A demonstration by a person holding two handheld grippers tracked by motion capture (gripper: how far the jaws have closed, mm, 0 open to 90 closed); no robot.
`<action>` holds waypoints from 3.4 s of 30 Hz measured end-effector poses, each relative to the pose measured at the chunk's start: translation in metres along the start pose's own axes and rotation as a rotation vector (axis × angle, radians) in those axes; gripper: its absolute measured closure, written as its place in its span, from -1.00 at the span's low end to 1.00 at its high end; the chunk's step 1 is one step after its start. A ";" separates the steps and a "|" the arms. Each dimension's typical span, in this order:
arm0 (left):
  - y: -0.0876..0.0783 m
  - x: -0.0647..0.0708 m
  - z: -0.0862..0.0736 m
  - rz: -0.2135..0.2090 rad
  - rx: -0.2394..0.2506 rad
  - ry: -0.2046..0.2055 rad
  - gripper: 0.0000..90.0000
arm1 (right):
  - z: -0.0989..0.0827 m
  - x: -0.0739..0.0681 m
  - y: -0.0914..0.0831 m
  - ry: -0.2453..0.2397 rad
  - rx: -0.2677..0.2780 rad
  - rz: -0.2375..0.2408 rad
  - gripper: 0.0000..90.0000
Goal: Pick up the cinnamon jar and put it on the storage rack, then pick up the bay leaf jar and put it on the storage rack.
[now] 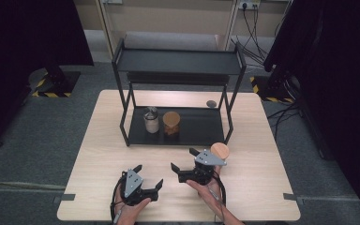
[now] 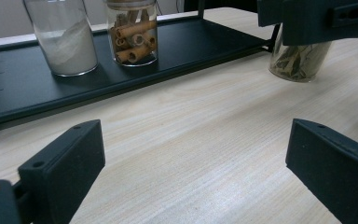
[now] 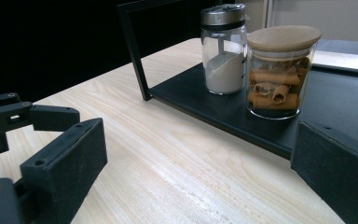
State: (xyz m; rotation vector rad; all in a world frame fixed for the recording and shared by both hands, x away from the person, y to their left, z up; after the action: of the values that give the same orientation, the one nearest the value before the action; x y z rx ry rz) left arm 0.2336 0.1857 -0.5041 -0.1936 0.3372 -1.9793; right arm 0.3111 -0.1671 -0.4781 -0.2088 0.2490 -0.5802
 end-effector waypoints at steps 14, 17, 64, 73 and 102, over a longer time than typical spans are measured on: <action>0.000 0.000 0.000 0.000 0.000 0.000 -0.91 | -0.009 -0.001 -0.009 0.009 -0.013 -0.001 -0.91; 0.000 0.000 0.000 -0.001 0.000 0.000 -0.91 | -0.010 -0.002 -0.011 0.011 -0.013 0.001 -0.91; 0.000 0.000 0.000 -0.001 0.002 -0.002 -0.91 | -0.024 -0.011 -0.037 0.026 -0.017 0.015 -0.91; 0.000 0.000 0.000 -0.001 0.002 -0.002 -0.91 | -0.026 -0.011 -0.045 0.032 -0.008 0.008 -0.91; 0.000 0.000 0.000 0.000 0.002 -0.001 -0.91 | -0.036 -0.008 -0.073 0.059 0.007 -0.042 -0.91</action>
State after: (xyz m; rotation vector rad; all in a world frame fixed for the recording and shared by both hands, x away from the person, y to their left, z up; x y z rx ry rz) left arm 0.2334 0.1860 -0.5042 -0.1935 0.3346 -1.9793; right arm 0.2566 -0.2262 -0.4915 -0.1903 0.3000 -0.6295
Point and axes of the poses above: each handheld gripper's, and its own axes: y roughly forward along the jaws, z roughly out of its top, x roughly to its right, the point moved 6 cm from there along y, roughly forward along the jaws, and after that the axes turned 8 degrees about z, right-handed, at the moved point
